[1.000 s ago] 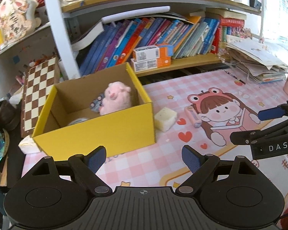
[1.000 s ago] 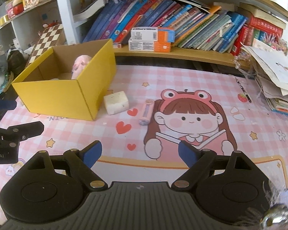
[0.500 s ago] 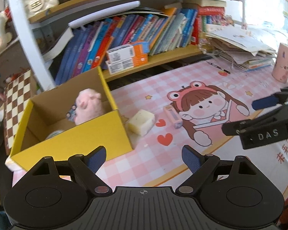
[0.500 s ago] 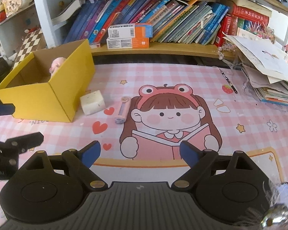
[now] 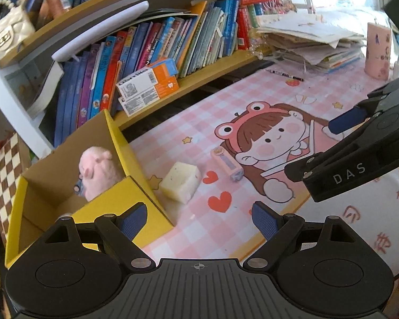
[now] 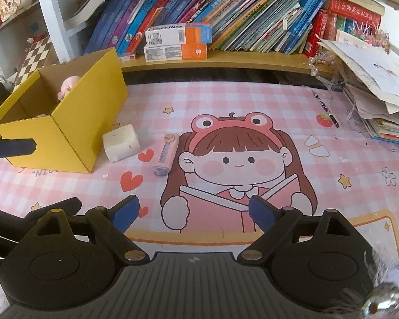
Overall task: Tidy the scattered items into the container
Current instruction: 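Move the left tool to the cream block and close its fingers around it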
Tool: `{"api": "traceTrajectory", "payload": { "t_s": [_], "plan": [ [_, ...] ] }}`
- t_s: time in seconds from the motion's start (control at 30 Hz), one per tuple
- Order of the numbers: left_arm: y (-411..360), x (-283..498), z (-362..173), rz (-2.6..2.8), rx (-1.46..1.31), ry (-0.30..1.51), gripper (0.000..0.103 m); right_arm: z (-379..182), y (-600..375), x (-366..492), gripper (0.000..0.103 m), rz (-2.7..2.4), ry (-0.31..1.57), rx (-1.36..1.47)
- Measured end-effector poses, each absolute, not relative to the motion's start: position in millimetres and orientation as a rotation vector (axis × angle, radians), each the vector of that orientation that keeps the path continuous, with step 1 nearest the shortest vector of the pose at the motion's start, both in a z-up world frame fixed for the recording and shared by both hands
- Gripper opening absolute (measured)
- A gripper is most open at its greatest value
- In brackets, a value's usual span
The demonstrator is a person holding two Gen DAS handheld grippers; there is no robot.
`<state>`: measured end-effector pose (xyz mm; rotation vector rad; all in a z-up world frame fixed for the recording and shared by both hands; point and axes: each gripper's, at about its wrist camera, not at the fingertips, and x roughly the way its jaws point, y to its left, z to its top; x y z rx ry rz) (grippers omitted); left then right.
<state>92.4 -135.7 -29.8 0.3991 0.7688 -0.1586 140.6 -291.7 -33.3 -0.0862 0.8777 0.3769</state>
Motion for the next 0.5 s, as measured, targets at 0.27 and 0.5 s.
{"api": "traceTrajectory", "payload": {
  "t_s": [0.27,0.5],
  "plan": [
    [-147.1,102.3,-38.8,-0.169,0.531,0.718,0.087,-41.6,-288.2,157.0,0.087,0.394,0.897,-0.079],
    [-159.4,112.7,-49.6,-0.186,0.642,0.698,0.065,-49.8,-285.0,170.9,0.07,0.423,0.927,-0.07]
  ]
}}
